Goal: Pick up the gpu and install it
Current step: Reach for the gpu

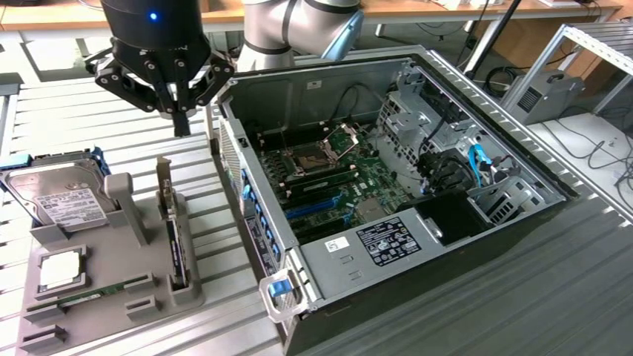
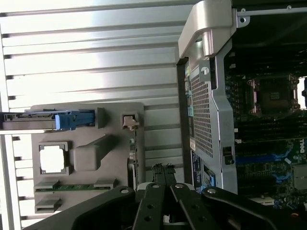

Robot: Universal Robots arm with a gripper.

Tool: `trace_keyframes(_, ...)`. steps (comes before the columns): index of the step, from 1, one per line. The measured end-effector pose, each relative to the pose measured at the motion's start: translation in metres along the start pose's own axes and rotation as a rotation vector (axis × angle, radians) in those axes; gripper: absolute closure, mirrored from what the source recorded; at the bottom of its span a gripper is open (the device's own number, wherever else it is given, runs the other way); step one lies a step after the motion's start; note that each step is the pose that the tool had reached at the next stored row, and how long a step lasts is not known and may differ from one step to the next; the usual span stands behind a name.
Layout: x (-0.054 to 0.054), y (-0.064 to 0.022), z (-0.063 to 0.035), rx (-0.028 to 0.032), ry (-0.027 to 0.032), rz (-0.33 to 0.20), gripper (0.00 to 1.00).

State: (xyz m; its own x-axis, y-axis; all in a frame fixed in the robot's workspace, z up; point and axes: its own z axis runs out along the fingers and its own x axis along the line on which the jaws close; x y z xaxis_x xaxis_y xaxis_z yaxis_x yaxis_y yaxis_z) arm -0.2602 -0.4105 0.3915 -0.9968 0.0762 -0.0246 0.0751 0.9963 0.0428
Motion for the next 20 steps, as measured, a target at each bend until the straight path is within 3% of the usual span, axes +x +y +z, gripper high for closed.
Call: trace_keyframes(20,0.0028,-0.0032,0.0004,0.0,0.0,0.0,0.89)
